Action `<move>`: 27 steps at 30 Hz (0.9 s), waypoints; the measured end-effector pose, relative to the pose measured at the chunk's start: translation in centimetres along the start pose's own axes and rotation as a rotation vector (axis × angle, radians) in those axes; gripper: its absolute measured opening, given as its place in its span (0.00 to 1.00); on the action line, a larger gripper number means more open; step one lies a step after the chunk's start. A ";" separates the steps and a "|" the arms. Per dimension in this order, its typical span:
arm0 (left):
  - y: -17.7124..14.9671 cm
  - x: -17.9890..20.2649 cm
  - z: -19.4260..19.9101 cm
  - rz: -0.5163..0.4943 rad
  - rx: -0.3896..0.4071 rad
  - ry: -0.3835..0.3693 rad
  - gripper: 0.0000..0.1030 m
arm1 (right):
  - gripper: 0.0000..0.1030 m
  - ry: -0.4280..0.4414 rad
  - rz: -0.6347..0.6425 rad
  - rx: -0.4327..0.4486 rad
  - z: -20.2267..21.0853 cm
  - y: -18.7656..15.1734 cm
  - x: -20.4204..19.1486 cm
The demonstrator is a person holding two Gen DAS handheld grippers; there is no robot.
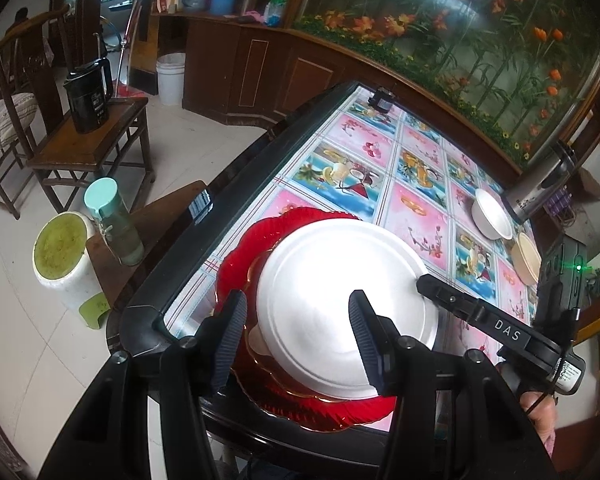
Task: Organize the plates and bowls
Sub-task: 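Lower the white plate onto the stack and open the right tool, then move the right tool to another white foam plate and grasp its rim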
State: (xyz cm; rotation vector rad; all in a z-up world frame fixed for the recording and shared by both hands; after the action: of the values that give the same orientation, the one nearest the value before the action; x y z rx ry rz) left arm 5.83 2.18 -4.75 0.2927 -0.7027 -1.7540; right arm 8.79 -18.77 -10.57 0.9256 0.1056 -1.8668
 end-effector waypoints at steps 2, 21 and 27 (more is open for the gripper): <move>0.1 -0.1 0.0 0.002 -0.003 0.003 0.52 | 0.41 0.035 -0.020 0.024 0.9 0.5 0.2; 0.4 0.5 -0.6 0.027 -0.003 -0.038 0.52 | 0.41 -0.028 -0.001 0.170 4.2 2.7 1.7; 1.6 7.0 -0.7 -0.071 0.054 -0.174 0.56 | 0.41 -0.067 -0.124 0.250 8.5 5.2 8.2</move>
State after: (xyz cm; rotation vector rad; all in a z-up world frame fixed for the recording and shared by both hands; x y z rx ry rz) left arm 5.33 -4.84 -3.26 0.2055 -0.8754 -1.8450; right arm 6.71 -31.25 -8.13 1.0447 -0.1166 -2.0558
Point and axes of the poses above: each gripper's, at about its wrist camera, not at the fingertips, and z roughly against the way its jaws point, x to its right, y to its top, the point moved 5 cm from there along -z, roughly the way its jaws point, and after that the axes turned 14 degrees about -z, right-handed, at the moved point
